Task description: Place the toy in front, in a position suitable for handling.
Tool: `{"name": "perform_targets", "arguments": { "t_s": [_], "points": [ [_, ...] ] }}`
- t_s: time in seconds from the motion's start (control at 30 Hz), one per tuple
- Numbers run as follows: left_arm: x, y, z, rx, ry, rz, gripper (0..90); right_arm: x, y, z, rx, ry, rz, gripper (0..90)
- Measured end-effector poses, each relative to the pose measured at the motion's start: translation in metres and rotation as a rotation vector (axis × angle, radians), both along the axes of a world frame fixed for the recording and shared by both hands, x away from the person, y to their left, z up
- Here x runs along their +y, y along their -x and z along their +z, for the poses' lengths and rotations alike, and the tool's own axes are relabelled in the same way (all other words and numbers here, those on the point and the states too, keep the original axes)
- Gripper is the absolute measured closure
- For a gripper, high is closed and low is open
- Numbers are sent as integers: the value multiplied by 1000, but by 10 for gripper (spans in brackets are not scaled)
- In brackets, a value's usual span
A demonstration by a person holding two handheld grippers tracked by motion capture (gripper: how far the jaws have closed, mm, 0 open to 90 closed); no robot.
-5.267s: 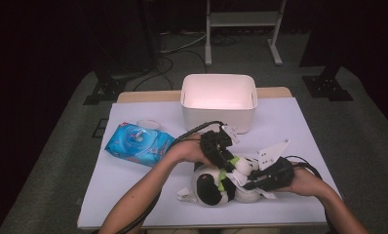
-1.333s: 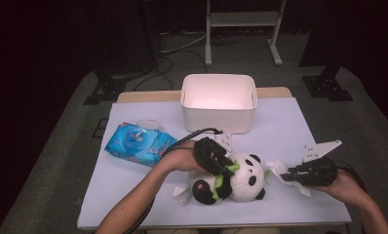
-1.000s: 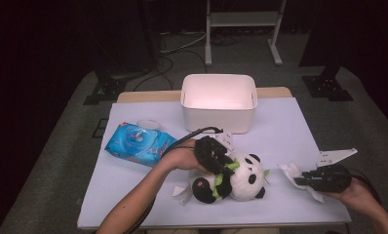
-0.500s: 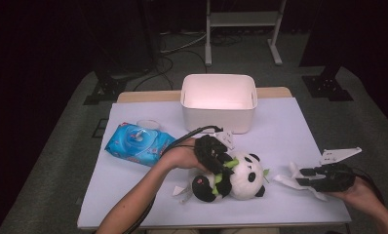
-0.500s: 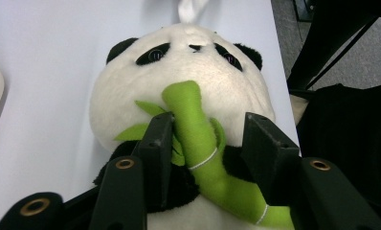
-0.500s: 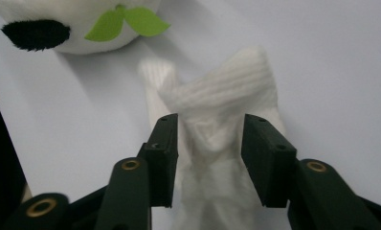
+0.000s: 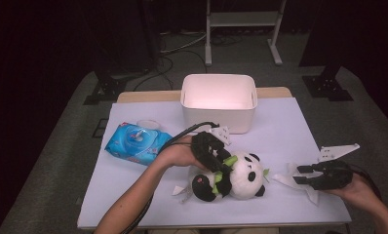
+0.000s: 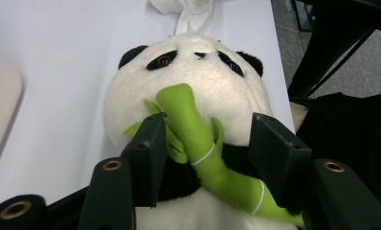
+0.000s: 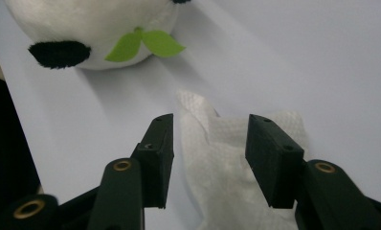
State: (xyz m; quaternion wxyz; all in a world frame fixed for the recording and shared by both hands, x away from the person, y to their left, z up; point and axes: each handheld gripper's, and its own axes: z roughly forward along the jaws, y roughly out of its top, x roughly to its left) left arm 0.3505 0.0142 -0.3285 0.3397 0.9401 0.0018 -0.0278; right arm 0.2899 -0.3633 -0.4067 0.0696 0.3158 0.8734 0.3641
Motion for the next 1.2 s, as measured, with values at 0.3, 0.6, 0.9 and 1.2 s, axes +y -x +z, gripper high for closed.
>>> {"name": "perform_targets", "arguments": {
  "t_s": [0.3,0.6,0.9,1.2],
  "points": [
    [19,-2,10,-7,52,37,419,17,-9,5,-16,-10,44,486],
    [49,-4,12,-4,93,88,366,36,-25,17,-18,-23,89,466],
    [80,-4,8,-19,109,180,293,58,-41,31,-22,-10,133,452],
    [108,-1,4,-36,117,243,251,77,-57,47,-45,-8,172,444]
  ]
}}
